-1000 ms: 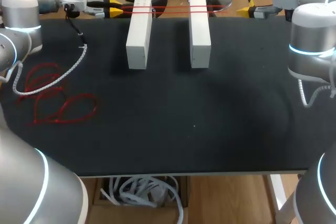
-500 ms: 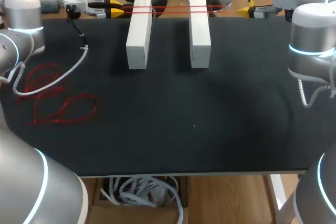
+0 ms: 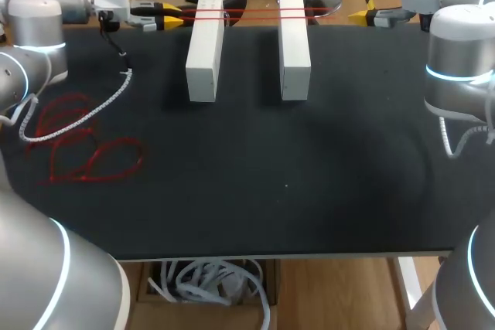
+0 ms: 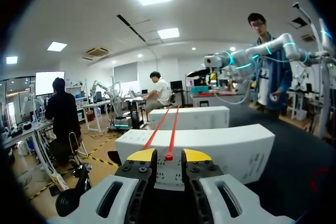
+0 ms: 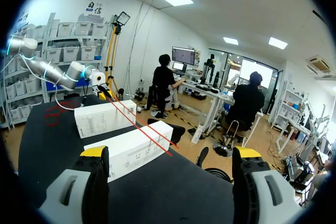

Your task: Grab the tape and strap the tape.

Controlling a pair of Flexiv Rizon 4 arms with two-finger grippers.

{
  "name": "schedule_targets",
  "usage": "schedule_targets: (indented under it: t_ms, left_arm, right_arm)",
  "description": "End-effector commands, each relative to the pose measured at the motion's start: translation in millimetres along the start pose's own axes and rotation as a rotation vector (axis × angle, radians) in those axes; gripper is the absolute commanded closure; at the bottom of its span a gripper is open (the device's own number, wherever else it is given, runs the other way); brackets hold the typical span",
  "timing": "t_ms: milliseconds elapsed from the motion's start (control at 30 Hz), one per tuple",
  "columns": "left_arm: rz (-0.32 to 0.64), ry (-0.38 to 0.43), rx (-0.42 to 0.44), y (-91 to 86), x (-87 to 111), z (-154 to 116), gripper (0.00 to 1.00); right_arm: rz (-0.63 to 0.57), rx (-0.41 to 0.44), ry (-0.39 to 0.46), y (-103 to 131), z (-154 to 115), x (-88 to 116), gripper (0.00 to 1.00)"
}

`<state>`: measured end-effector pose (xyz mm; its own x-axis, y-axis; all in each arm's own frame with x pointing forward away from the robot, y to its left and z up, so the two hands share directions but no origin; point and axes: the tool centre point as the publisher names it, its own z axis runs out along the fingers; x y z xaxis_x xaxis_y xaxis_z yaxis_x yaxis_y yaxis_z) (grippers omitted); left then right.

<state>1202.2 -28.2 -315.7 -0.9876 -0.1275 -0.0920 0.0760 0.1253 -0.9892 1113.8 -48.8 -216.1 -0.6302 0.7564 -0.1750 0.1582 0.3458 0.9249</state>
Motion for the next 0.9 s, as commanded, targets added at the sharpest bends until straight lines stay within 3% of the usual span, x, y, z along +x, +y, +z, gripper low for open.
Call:
schedule_targets:
  t_ms: [33, 900]
  left_arm:
    - [-0.005, 0.502, 0.013, 8.0, -7.9, 1, 0.78]
    - [-0.016, 0.503, 0.022, 10.9, 3.7, 2, 0.82]
  right_arm:
    - [0.000, -0.002, 0.002, 0, 0, 0, 0.00]
    - [0.000, -0.002, 0.002, 0, 0, 0, 0.00]
